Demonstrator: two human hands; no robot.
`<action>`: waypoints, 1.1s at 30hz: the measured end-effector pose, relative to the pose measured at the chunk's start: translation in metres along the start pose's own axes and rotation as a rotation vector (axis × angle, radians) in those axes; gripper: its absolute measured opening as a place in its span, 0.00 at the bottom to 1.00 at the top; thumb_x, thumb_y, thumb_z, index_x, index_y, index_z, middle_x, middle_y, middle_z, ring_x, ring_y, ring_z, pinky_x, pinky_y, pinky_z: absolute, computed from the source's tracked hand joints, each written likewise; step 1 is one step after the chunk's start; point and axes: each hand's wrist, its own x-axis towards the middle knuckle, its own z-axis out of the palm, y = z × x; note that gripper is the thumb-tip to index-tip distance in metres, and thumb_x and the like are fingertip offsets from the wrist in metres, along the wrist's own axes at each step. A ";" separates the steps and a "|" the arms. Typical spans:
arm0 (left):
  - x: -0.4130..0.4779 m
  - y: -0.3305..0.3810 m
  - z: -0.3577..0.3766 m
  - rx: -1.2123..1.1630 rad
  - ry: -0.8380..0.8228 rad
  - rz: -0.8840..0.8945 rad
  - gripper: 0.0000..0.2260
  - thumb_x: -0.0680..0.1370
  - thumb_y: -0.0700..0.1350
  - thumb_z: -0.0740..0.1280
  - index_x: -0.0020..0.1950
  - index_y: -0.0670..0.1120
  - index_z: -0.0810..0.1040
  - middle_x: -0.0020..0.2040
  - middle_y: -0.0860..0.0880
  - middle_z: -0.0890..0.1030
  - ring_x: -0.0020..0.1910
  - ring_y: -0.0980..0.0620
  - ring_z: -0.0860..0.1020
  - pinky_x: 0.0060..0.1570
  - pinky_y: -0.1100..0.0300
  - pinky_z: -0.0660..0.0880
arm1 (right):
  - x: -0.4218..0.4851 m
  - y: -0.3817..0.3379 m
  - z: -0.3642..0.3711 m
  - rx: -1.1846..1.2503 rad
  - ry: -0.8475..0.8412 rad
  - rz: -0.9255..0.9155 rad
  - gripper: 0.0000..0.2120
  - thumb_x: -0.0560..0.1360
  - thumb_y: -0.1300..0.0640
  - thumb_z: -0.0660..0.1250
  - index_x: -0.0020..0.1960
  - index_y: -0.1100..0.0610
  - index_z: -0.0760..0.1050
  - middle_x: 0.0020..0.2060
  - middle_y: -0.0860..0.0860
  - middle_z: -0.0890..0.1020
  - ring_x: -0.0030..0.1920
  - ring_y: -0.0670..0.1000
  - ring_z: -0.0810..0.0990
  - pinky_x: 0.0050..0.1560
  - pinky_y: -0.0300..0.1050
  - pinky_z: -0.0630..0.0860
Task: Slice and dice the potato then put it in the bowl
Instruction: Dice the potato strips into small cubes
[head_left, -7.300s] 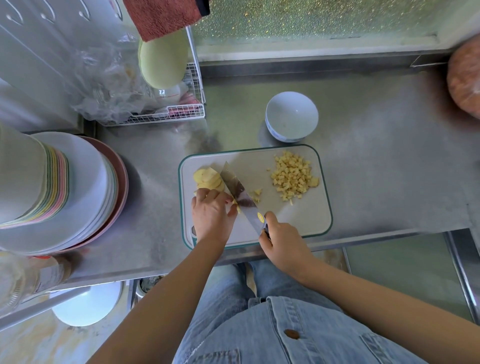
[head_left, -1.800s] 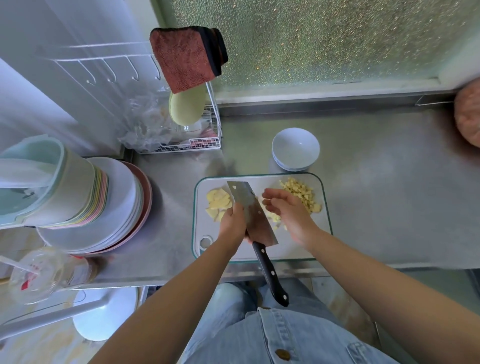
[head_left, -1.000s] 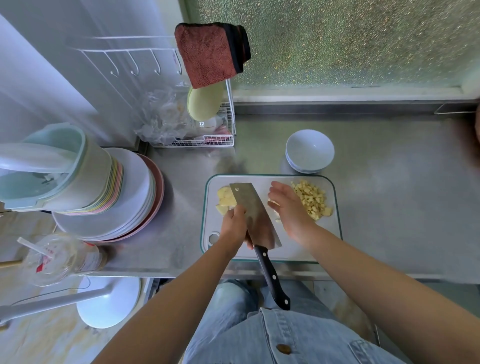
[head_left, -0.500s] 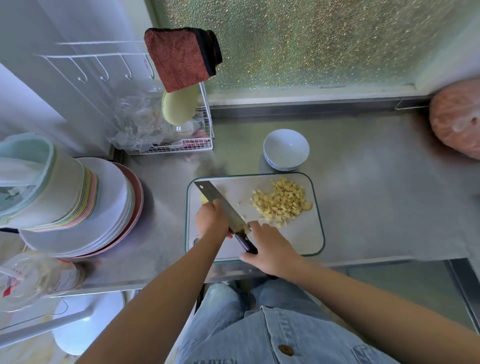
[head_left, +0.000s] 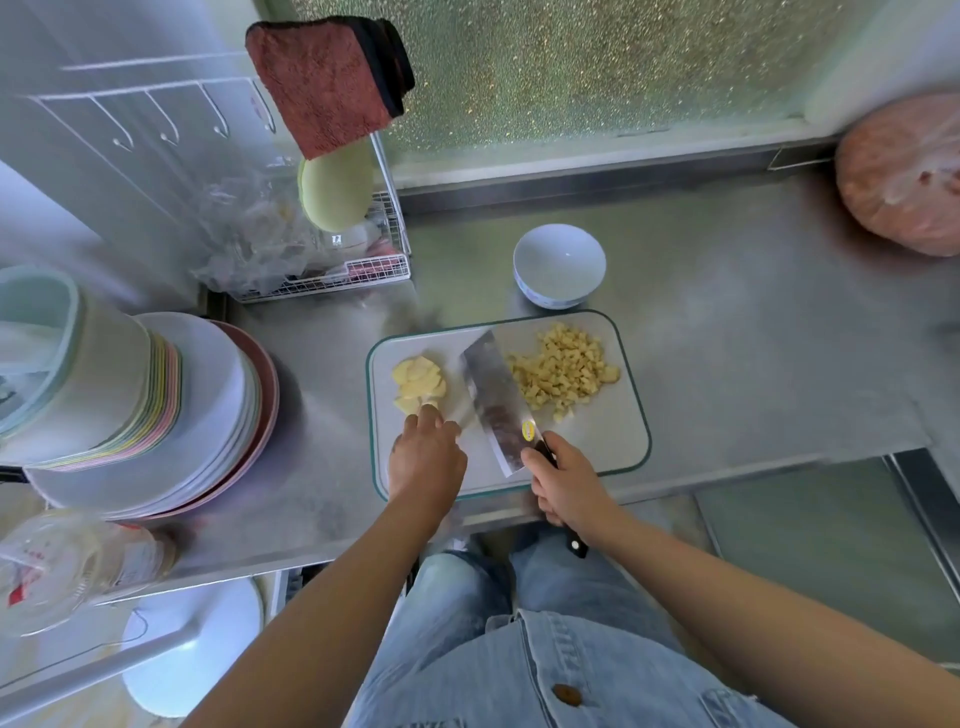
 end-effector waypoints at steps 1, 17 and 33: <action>-0.001 0.000 0.001 0.009 -0.008 0.000 0.14 0.80 0.43 0.60 0.64 0.50 0.77 0.65 0.49 0.70 0.62 0.49 0.69 0.57 0.56 0.73 | 0.001 0.005 0.005 -0.004 0.000 0.000 0.10 0.79 0.56 0.57 0.41 0.54 0.60 0.23 0.47 0.59 0.21 0.47 0.56 0.21 0.37 0.53; -0.001 0.000 -0.004 -0.022 0.019 -0.028 0.14 0.80 0.43 0.60 0.61 0.52 0.79 0.60 0.47 0.70 0.58 0.47 0.70 0.50 0.53 0.75 | 0.016 0.021 -0.023 -0.413 0.190 -0.227 0.15 0.77 0.55 0.61 0.35 0.51 0.61 0.29 0.52 0.69 0.29 0.51 0.68 0.34 0.46 0.65; -0.001 -0.023 -0.002 -0.161 0.101 -0.054 0.14 0.76 0.37 0.62 0.57 0.47 0.81 0.56 0.47 0.76 0.53 0.47 0.76 0.52 0.58 0.74 | 0.003 0.029 -0.006 -0.294 0.092 -0.176 0.17 0.77 0.55 0.61 0.32 0.48 0.60 0.24 0.45 0.66 0.26 0.48 0.64 0.29 0.43 0.62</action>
